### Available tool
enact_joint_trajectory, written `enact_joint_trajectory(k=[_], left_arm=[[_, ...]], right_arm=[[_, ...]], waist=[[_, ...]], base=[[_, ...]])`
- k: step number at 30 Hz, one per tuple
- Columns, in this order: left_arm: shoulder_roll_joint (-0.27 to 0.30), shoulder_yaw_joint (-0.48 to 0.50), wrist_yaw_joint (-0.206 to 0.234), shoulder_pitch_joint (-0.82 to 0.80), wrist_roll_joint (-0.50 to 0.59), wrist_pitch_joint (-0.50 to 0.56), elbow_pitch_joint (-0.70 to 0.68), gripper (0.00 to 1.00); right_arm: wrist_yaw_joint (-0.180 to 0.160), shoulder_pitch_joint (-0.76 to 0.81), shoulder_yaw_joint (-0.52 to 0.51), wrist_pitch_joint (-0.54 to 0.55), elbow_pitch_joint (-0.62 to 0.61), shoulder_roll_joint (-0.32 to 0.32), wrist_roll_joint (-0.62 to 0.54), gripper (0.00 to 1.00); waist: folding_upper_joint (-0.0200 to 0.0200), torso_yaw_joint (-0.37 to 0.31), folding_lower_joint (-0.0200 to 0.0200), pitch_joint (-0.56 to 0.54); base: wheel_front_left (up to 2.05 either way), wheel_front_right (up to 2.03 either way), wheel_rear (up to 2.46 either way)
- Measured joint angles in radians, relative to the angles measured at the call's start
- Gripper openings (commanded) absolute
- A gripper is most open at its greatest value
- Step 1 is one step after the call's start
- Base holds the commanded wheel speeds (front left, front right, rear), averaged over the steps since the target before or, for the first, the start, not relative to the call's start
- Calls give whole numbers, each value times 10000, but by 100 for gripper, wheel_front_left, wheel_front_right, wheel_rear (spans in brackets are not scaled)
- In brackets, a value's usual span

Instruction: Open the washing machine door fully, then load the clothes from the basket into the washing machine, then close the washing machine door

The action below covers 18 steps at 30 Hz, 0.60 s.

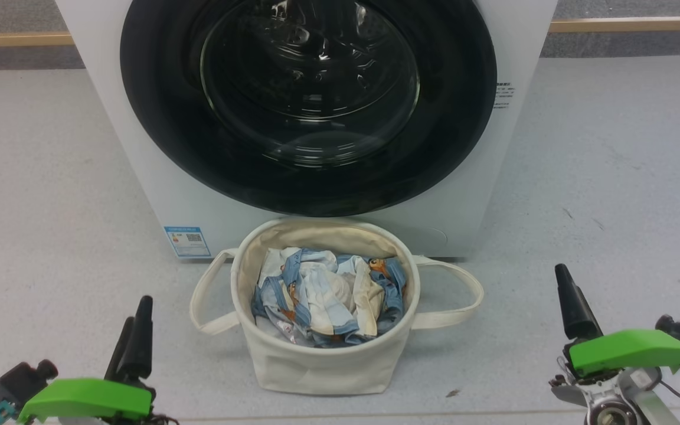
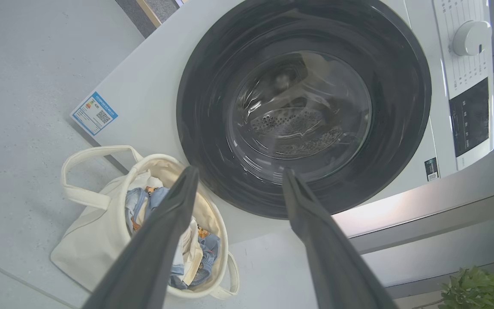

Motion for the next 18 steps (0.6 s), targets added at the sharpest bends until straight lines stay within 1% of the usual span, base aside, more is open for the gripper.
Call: enact_joint_trajectory(k=[7, 15, 18], left_arm=[[161, -268, -12, -70, 1035, -180, 174, 100], [351, -303, -29, -332, 1981, -387, 251, 100], [410, -324, -109, -383, 2355, -466, 255, 100]], right_arm=[[0, -58, 35, -67, -15, 92, -1093, 100], [0, -300, 186, -107, -10, 94, -2159, 100], [0, -406, 228, -127, -2, 94, -2525, 100]], waist=[[0, 69, 0, -46], [0, 136, 0, -56], [0, 164, 0, -56]], base=[[0, 0, 0], [0, 0, 0], [0, 0, 0]])
